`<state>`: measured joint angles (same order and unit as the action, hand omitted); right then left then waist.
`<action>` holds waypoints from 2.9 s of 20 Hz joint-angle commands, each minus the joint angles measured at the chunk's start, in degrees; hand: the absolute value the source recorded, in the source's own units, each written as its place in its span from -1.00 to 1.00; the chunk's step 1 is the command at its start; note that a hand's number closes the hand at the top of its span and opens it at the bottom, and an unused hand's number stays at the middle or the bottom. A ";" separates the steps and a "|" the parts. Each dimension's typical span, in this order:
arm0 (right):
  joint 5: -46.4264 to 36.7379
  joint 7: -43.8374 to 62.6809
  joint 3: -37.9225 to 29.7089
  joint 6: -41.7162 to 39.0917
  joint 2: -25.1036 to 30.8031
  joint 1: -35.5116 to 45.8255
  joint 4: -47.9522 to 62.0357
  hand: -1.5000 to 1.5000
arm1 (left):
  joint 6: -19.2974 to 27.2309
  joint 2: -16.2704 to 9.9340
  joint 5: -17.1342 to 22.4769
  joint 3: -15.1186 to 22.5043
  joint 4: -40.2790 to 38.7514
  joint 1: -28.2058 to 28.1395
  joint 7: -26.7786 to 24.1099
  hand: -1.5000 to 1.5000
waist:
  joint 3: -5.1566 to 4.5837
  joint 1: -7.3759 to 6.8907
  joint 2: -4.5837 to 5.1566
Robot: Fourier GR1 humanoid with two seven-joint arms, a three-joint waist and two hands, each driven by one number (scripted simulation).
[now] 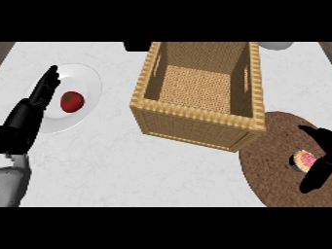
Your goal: Pick the cupcake from the placemat and place it in the basket
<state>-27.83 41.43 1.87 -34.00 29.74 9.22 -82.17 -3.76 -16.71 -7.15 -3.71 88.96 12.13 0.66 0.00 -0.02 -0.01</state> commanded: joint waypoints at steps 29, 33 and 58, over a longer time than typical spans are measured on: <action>-22.82 -40.24 -1.37 26.27 7.89 9.59 22.93 1.00 | -2.13 2.74 -2.71 -2.01 0.07 -0.63 -2.15 0.00 | 0.07 -0.79 0.26; -19.91 -43.81 -6.99 32.99 8.19 13.76 24.68 1.00 | -2.32 2.64 -2.73 -1.97 -0.54 1.26 -0.61 0.00 | 0.08 -0.25 0.17; 15.38 -12.24 -11.69 8.99 -0.16 52.12 -0.21 1.00 | -2.97 2.62 -2.62 -2.73 0.29 1.31 0.09 0.00 | -0.08 -0.36 -0.12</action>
<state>-14.34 21.81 -12.57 -22.35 31.36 54.81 -82.34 -6.87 -14.27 -9.63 -6.43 89.77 11.80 0.21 -0.09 -0.23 -0.25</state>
